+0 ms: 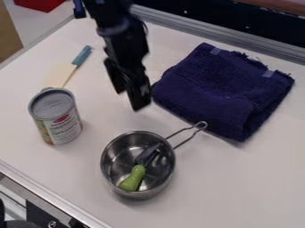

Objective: Separate the silver pot to the can slightly

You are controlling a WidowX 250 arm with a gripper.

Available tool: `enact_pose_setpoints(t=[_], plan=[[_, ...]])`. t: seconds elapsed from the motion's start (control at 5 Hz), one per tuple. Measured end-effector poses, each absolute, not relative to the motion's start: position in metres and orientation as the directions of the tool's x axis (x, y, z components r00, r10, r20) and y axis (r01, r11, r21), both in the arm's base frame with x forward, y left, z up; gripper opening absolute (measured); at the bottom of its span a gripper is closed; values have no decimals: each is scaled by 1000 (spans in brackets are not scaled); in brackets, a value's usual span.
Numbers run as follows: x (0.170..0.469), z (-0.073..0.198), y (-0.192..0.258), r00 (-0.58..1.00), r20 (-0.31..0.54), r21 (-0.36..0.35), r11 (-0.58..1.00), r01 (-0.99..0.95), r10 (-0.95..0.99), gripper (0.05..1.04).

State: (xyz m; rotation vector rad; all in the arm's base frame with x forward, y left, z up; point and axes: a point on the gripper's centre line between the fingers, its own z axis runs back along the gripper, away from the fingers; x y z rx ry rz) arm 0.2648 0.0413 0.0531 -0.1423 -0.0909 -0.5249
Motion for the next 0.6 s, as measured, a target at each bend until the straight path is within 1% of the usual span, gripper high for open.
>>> enact_pose_setpoints(t=[0.2, 0.4, 0.6], plan=[[250, 42, 30, 816, 116, -116, 808, 578, -567, 999], [247, 41, 27, 791, 112, -127, 781, 612, -601, 999], [248, 40, 26, 775, 109, -113, 766, 632, -623, 999]])
